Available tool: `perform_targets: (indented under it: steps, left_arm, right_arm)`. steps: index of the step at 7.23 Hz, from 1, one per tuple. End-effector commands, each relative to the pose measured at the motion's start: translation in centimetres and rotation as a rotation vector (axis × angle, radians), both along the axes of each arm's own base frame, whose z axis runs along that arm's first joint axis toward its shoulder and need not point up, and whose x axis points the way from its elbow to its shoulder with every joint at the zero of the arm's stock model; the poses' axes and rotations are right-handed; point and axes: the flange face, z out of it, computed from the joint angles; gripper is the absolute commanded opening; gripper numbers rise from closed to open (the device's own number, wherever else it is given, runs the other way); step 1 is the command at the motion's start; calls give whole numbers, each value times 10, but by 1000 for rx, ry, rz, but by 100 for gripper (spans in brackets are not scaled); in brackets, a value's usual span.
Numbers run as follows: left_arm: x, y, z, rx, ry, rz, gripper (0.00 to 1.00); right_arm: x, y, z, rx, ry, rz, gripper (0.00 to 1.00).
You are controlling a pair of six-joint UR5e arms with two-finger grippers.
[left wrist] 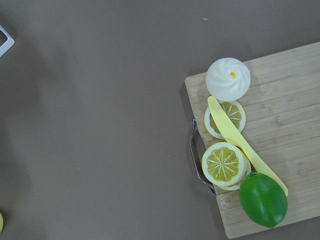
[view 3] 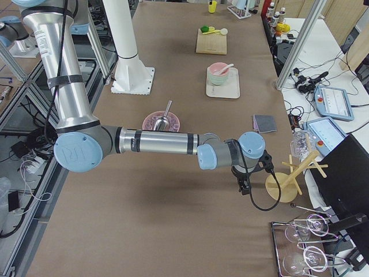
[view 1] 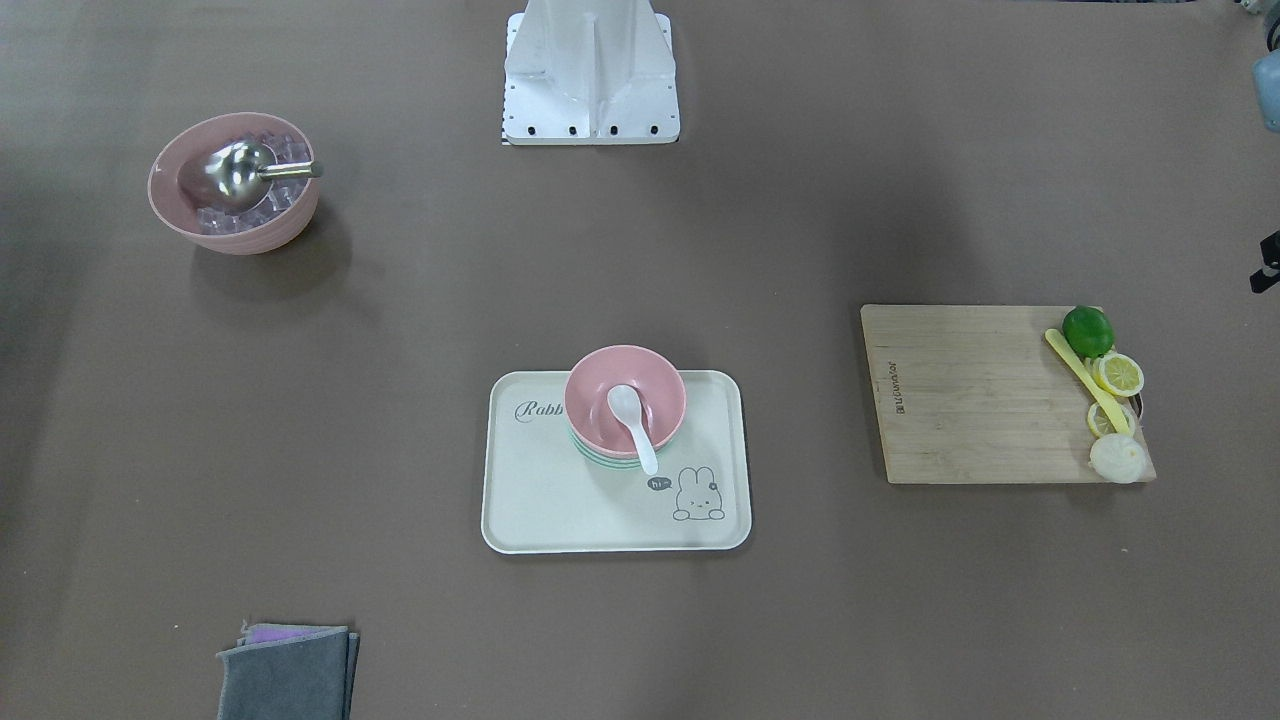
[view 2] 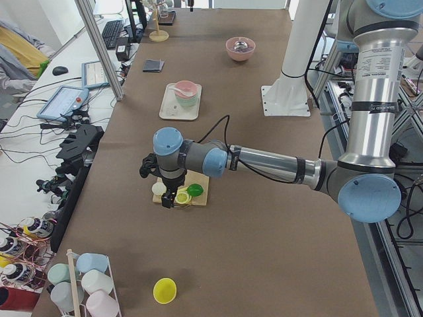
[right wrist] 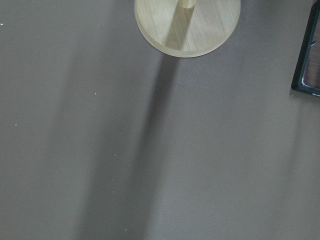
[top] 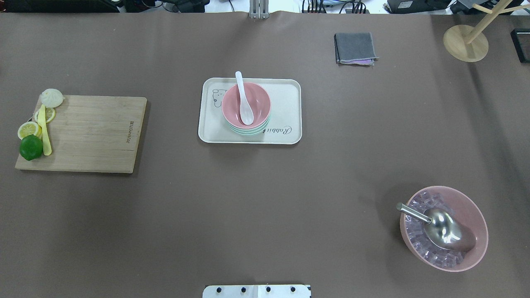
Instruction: Stack pink bowl on green and place spoon
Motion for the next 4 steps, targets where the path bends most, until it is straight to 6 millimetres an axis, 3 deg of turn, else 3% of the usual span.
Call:
perform_targets:
  steps: [1,4]
  left_arm:
    - [-1,-1,-5,10,-6,-4,98]
    - [0,-3,-6,12,-8,-3,98]
  right_arm:
    - [0,0,0,-2,0,4,100]
    - [0,1,3,-17,-2,10,100]
